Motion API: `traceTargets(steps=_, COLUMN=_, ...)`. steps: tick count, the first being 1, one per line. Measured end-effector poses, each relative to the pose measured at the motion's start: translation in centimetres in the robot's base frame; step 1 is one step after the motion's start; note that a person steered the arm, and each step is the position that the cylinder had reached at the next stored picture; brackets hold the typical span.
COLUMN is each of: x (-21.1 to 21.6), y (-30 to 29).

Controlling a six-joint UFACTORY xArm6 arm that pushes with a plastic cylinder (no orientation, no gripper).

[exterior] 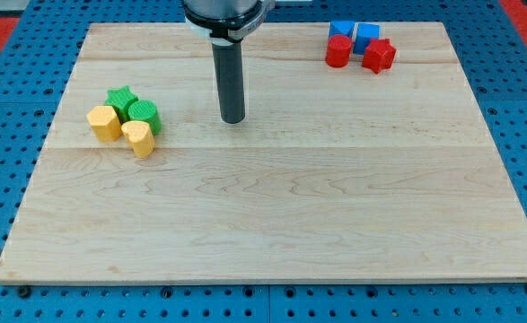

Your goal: Place your arm diagonal to the heart

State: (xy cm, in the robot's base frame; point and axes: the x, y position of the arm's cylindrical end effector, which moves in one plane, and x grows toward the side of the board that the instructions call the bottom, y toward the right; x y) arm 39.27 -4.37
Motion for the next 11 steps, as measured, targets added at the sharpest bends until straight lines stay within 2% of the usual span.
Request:
traceTargets(steps=4, x=0.0, y=1.7)
traceTargets(steps=7, x=0.4, y=5.2)
traceTargets(steps=8, x=2.6, y=7.6)
traceTargets(steps=10, x=8.4, y=6.8)
traceTargets(steps=11, x=12.3, y=0.4)
